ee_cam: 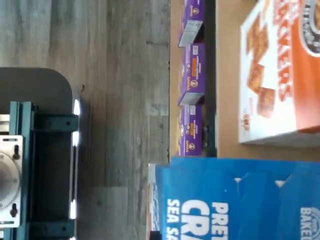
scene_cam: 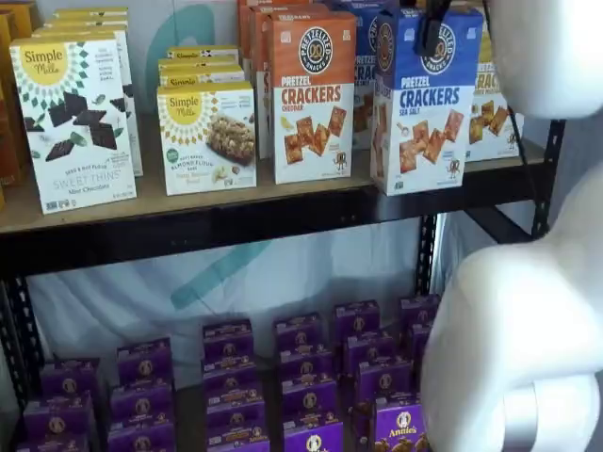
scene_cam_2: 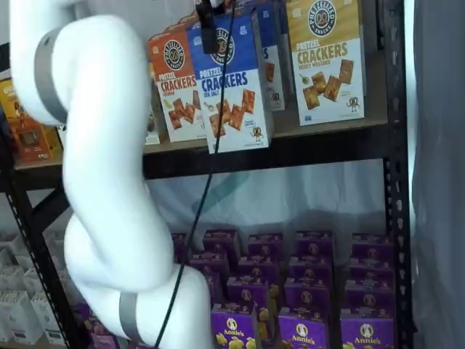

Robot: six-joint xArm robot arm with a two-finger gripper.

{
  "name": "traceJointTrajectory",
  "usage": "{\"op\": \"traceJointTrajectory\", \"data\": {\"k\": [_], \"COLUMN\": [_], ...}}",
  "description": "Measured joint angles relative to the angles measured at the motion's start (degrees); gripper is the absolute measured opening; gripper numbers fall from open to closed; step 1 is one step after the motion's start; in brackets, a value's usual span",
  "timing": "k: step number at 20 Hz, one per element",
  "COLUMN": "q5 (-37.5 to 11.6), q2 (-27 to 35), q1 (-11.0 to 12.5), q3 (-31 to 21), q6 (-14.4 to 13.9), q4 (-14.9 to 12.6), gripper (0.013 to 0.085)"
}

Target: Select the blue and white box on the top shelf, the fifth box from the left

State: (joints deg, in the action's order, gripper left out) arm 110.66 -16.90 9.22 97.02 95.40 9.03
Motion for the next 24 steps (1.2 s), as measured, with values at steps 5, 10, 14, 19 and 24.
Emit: {"op": "traceJointTrajectory", "data": {"k": [5, 10, 14, 19, 24], "q5": [1.6, 2.3, 2.8, 2.9, 2.6], "q2": [-4.5, -8.3, -11.2, -14.2, -16.1], "q1": [0.7, 0.9, 1.1, 1.2, 1.5], "q3": [-3.9, -7.4, -10.3, -13.6, -16.1], "q6": [0.1, 0.0, 0.1, 0.3, 0.7], "q4": [1.3, 1.5, 1.9, 1.7, 1.7], "gripper": [0.061, 0.061, 0.061, 0.061, 0.061]}}
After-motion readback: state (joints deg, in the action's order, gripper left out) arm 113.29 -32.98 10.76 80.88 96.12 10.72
